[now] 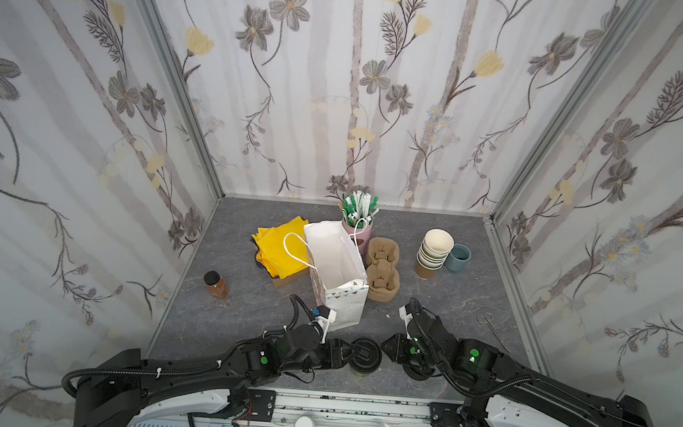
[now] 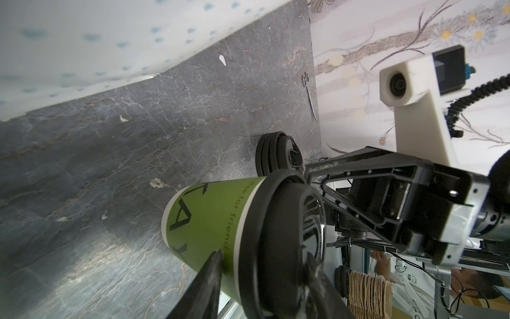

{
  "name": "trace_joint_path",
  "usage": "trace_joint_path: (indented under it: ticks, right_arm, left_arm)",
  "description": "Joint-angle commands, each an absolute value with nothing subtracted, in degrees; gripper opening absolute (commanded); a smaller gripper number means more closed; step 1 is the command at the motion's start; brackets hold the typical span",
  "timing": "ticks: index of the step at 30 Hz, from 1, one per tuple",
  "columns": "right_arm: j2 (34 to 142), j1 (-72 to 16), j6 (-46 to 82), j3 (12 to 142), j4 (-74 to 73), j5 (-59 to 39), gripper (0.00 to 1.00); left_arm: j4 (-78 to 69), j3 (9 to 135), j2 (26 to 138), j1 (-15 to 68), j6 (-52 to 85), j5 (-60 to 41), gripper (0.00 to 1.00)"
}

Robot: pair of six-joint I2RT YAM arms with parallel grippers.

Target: Pack the takeout coffee

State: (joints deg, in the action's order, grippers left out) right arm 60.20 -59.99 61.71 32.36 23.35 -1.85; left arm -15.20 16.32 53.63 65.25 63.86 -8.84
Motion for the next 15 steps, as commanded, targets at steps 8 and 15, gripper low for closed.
trace_joint_path:
  ticks: [8,15]
  right_arm:
    - [57.7,-60.2,62.7,33.4,22.7,-1.0,0.27]
    - [60.7,-60.6,61.9,32.8,19.0,-4.8,0.24]
  left_arm:
    - [-12.0,16.1,53.7,65.3,63.3,-9.1,0.45]
    - [-11.9,16.0,53.4,65.3,63.5,-9.1,0.45]
